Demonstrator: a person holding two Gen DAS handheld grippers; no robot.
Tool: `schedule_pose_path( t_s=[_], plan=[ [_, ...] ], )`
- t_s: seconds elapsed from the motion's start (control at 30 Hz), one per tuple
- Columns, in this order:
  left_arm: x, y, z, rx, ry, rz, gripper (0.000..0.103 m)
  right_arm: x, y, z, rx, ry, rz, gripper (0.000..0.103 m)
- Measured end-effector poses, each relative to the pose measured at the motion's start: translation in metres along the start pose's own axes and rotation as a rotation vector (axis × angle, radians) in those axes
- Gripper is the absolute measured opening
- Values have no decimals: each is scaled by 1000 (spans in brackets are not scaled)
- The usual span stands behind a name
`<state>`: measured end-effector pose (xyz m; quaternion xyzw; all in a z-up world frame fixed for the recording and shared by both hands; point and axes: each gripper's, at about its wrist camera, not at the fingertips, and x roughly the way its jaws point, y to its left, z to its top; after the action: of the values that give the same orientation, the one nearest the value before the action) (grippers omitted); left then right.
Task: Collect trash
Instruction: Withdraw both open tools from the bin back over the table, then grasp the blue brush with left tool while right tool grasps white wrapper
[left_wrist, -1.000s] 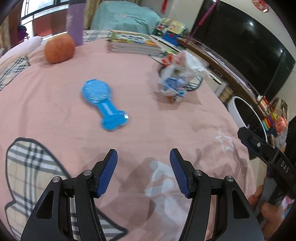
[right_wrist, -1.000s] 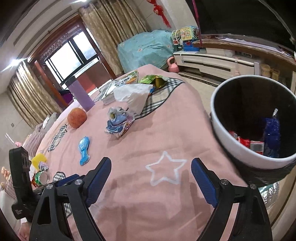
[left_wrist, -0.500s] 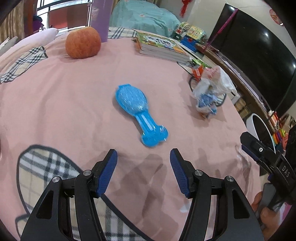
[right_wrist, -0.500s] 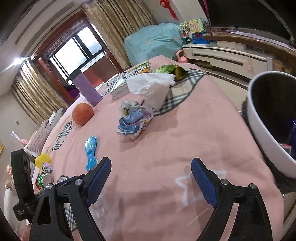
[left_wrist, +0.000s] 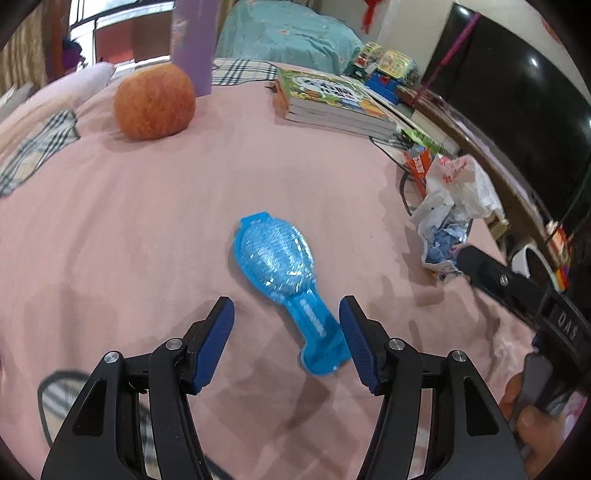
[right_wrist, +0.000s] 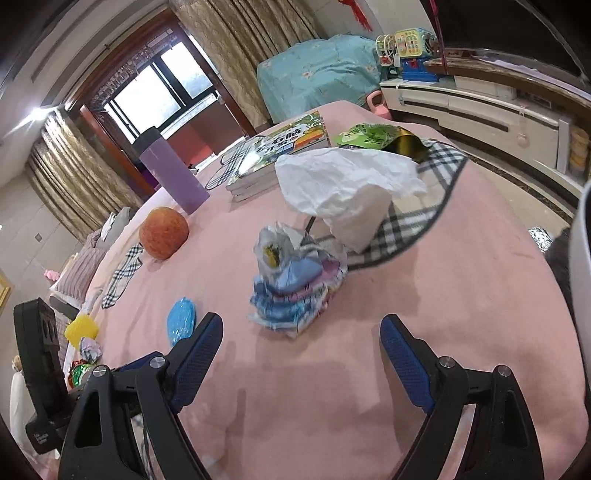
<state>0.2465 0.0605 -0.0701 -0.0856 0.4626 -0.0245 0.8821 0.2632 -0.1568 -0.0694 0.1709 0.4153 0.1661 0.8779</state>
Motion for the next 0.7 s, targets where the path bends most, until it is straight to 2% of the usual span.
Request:
schedule_pose_path(
  t_s=[0.13,0.23,0.27,0.3,0.33,0.47,0.7],
  plan=[
    [7,-12,3,64,-16,38,59,13,-1,5,-3,16,-19,82],
    [8,-18,1,97,-31,47,45,17,0,8,-15,15,-43,74],
    [8,-21,0,114,-34,42,34,18,0,9,-20,14,-48,66],
    [7,-22,-1,124,-35,34,26,19,0,9,-27,17,-57,50],
    [6,-23,-1,131,-33,24,26,19,0,9,-30,23,-60,42],
    [1,-23,-6,131,-34,-3,24,14,2,5,-47,14,-53,34],
    [-15,-23,-22,109,-30,-68,23,-7,-1,-10,-54,-1,-44,30]
  ],
)
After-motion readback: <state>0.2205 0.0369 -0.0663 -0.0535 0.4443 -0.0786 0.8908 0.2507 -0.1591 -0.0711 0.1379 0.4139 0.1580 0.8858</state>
